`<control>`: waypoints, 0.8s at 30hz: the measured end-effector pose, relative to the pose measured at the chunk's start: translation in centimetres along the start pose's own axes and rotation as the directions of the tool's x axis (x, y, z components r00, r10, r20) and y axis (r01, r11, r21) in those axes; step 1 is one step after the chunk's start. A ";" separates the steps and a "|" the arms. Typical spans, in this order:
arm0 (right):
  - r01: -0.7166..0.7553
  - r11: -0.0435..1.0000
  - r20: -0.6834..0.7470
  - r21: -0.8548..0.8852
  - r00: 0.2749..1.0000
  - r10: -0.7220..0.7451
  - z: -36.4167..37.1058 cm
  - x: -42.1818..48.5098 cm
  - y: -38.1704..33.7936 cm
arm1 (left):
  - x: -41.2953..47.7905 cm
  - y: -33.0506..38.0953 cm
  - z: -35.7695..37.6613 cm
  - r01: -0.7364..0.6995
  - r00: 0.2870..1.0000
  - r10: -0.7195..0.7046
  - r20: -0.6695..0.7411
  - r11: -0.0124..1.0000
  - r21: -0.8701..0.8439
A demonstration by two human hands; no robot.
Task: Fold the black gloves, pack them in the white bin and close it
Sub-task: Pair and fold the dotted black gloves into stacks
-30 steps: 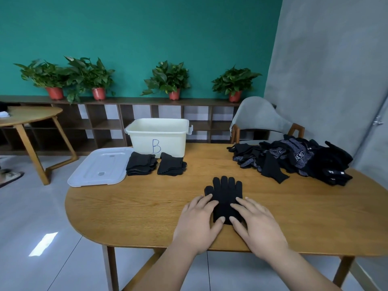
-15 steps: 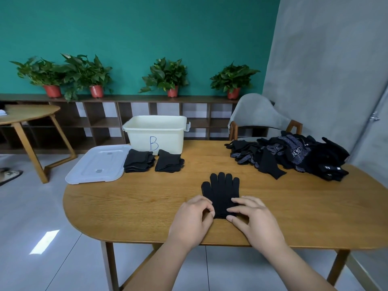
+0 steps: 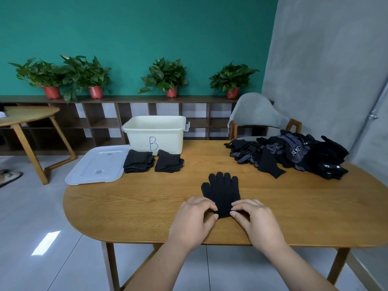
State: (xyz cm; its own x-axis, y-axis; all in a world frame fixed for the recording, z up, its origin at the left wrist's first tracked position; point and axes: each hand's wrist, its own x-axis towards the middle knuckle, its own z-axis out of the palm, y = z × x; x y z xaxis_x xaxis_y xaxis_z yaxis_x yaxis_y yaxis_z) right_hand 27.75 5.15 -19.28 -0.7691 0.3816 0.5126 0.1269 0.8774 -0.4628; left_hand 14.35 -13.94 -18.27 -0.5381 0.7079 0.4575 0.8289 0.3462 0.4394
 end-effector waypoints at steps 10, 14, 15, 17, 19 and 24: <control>0.025 0.998 -0.012 0.052 1.000 -0.025 -0.9 -0.3 -0.5 | 0.0 0.4 -0.5 -0.040 0.999 0.040 0.008 0.999 0.025; 0.061 0.997 0.063 0.043 0.996 -0.064 -1.1 -0.2 -0.5 | -0.1 0.3 -0.3 -0.026 0.999 0.027 -0.018 0.999 0.032; 0.059 0.998 0.083 0.037 0.995 -0.062 -1.0 -0.1 -0.4 | -0.1 0.3 -0.3 -0.025 1.000 0.025 -0.016 1.000 0.018; 0.044 0.999 0.090 0.031 0.995 -0.047 -0.9 0.1 -0.3 | 0.0 0.3 -0.4 -0.020 1.000 0.020 -0.021 1.000 -0.014; 0.019 0.999 0.071 0.047 0.997 -0.023 -0.8 0.1 -0.1 | 0.0 0.3 -0.5 0.005 0.999 -0.007 -0.040 0.999 -0.033; -0.130 0.967 0.027 0.219 0.992 0.127 -1.9 -0.2 -0.7 | -0.1 0.5 -0.6 0.064 0.997 -0.065 -0.042 0.997 -0.031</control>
State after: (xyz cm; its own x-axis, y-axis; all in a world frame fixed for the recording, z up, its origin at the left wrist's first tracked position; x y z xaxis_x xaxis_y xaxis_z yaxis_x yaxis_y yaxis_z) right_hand 28.99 5.04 -17.64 -0.7634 0.4820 0.4300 0.0856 0.7354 -0.6722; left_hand 14.77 -14.26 -17.61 -0.5967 0.6576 0.4598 0.7879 0.3713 0.4913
